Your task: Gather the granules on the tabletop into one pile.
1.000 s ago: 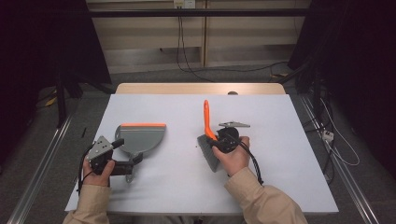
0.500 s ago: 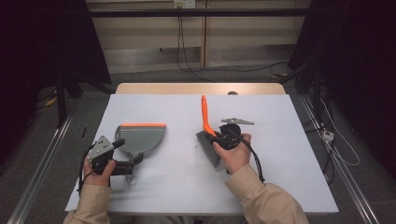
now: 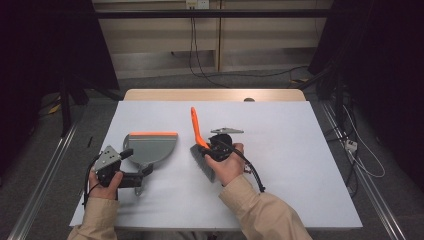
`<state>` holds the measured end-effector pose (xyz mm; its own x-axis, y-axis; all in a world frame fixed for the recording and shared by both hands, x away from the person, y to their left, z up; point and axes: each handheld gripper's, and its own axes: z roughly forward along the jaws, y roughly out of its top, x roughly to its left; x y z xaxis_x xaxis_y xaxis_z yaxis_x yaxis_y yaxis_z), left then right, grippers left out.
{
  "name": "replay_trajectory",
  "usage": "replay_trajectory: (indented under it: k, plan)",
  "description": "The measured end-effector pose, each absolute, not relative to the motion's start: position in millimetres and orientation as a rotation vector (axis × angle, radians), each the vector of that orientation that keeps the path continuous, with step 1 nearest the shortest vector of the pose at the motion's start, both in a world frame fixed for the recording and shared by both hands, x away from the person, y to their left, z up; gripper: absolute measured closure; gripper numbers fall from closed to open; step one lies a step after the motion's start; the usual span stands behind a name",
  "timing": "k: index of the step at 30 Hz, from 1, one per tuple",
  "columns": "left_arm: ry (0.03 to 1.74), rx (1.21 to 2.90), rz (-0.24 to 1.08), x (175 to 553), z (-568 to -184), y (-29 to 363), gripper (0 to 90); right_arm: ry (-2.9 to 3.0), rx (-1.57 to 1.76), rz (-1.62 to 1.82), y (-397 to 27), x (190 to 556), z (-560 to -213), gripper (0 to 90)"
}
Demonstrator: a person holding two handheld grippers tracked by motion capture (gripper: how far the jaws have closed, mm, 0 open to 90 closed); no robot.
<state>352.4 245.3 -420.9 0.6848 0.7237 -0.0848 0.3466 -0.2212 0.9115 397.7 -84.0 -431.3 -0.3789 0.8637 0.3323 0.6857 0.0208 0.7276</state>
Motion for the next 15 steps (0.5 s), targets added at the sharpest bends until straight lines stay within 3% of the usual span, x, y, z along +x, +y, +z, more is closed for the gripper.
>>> replay_trajectory:
  k: [15]
  plan:
    - [0.849, 1.824, 0.442, 351.5, -420.5, 243.7, 3.7, 2.001, 1.709, 1.176, -143.7, 389.4, -430.4, 70.7]
